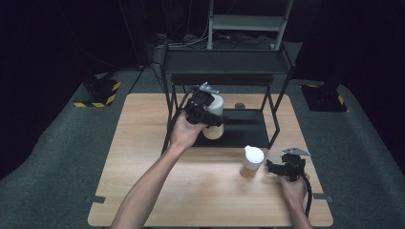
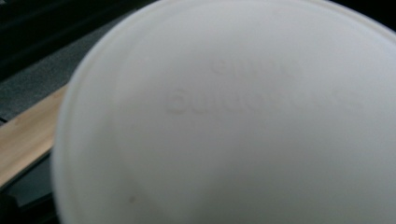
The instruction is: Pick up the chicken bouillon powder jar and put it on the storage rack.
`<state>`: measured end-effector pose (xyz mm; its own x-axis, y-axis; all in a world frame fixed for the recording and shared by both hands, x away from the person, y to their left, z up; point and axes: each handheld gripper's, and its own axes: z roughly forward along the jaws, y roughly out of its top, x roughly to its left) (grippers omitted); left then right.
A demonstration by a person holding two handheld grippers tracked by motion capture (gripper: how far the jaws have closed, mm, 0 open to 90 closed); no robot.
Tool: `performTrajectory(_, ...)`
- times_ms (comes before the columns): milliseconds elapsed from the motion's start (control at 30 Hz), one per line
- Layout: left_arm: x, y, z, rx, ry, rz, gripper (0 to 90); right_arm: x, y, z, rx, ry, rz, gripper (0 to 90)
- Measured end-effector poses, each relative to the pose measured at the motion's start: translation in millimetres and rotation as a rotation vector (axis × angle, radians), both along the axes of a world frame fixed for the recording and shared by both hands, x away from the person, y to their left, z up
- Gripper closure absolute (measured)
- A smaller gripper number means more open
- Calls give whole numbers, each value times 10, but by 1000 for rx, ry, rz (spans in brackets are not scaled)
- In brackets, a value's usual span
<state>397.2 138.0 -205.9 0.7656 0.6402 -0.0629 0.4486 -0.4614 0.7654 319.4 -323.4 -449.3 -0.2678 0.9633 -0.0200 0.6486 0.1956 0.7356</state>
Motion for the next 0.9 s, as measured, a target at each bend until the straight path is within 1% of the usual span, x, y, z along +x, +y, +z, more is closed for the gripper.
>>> performTrajectory(200,70,-28,324,8,-1,-25,344,0,0,0,0,0,0,58)
performTrajectory(433,156,-4,601,7,1,-32,346,0,1,1,3,1,-2,58)
performTrajectory(567,227,47,739,-11,7,-25,347,0,2,0,3,1,-3,58)
performTrajectory(667,262,92,833,-33,5,-15,348,-1,-1,0,3,1,0,62)
performTrajectory(733,278,103,909,-35,0,-10,348,0,-2,2,3,2,1,62)
performTrajectory(900,303,54,1081,-24,-15,29,350,0,-3,2,3,2,1,62)
